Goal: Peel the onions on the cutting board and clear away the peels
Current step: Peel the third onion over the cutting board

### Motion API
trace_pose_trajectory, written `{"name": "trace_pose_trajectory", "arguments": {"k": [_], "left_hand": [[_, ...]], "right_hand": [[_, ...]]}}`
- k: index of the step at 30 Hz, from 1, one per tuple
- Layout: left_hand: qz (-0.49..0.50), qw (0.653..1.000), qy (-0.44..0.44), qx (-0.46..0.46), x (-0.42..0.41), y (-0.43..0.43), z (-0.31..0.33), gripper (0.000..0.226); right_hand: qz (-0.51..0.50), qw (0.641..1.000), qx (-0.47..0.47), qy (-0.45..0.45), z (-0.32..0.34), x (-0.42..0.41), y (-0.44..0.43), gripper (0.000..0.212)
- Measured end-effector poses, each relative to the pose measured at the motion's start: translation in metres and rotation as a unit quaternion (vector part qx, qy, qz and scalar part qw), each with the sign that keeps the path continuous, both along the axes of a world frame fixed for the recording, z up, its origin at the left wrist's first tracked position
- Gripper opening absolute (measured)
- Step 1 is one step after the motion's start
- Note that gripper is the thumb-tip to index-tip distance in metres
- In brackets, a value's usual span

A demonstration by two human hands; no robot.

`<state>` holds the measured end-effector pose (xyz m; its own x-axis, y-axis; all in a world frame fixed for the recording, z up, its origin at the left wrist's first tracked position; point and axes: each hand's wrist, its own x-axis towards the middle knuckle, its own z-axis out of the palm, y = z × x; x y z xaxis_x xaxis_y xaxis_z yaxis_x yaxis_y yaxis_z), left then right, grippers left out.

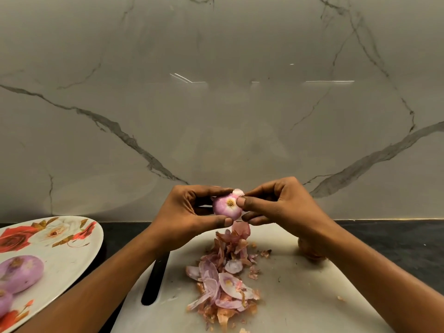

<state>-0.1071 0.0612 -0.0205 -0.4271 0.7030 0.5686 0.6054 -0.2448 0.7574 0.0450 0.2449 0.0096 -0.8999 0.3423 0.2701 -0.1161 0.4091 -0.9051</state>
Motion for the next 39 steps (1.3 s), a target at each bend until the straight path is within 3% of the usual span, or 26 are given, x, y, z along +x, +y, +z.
{"name": "trace_pose_trajectory", "arguments": {"k": [4, 13, 17, 31, 39], "left_hand": [[0.034, 0.999, 0.019, 0.01, 0.001, 0.001, 0.0, 0.06], [0.067, 0.996, 0.059, 0.022, 0.003, 0.001, 0.0, 0.061], [0.06, 0.997, 0.029, 0.025, 0.004, 0.002, 0.001, 0.061], [-0.008, 0.991, -0.118, 0.071, 0.002, 0.001, 0.004, 0.057], [-0.025, 0.99, -0.127, 0.05, 0.005, 0.003, 0.0, 0.06]], "right_hand": [[-0.022, 0.999, 0.037, 0.02, -0.007, -0.001, -0.004, 0.027], [-0.05, 0.991, 0.098, 0.073, -0.015, -0.001, -0.006, 0.013], [-0.052, 0.993, 0.084, 0.067, -0.012, -0.002, -0.005, 0.008], [-0.068, 0.997, 0.006, 0.026, -0.005, 0.0, 0.006, 0.004], [0.056, 0.981, -0.179, -0.043, -0.001, 0.001, 0.001, 0.021]]}}
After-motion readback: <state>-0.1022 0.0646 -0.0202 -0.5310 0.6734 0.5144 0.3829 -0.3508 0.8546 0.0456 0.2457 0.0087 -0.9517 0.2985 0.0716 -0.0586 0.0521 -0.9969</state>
